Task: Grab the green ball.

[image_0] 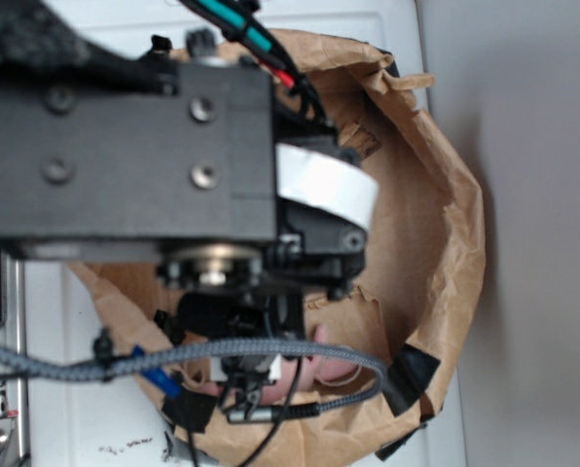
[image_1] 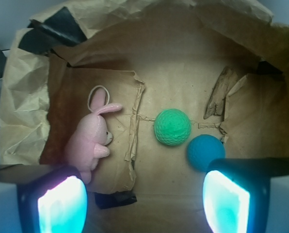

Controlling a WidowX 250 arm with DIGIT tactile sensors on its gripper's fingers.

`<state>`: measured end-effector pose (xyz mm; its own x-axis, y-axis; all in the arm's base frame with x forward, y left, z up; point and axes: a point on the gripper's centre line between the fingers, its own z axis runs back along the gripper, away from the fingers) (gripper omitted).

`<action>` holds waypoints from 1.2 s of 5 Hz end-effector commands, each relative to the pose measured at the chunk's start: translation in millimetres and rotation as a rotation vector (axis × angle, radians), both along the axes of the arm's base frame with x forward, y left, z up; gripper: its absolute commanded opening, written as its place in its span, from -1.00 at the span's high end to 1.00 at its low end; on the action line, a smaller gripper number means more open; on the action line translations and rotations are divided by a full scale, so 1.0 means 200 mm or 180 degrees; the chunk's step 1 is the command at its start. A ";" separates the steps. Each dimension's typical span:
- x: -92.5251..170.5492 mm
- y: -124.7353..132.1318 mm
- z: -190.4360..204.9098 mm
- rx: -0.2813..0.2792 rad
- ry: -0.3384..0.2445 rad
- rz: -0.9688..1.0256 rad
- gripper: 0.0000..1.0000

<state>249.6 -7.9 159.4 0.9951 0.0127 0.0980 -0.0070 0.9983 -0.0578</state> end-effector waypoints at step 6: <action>0.12 0.19 -0.31 0.0028 -0.0392 -0.0968 -1.00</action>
<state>266.9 35.9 85.4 0.9514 -0.2520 0.1769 0.2652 0.9626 -0.0552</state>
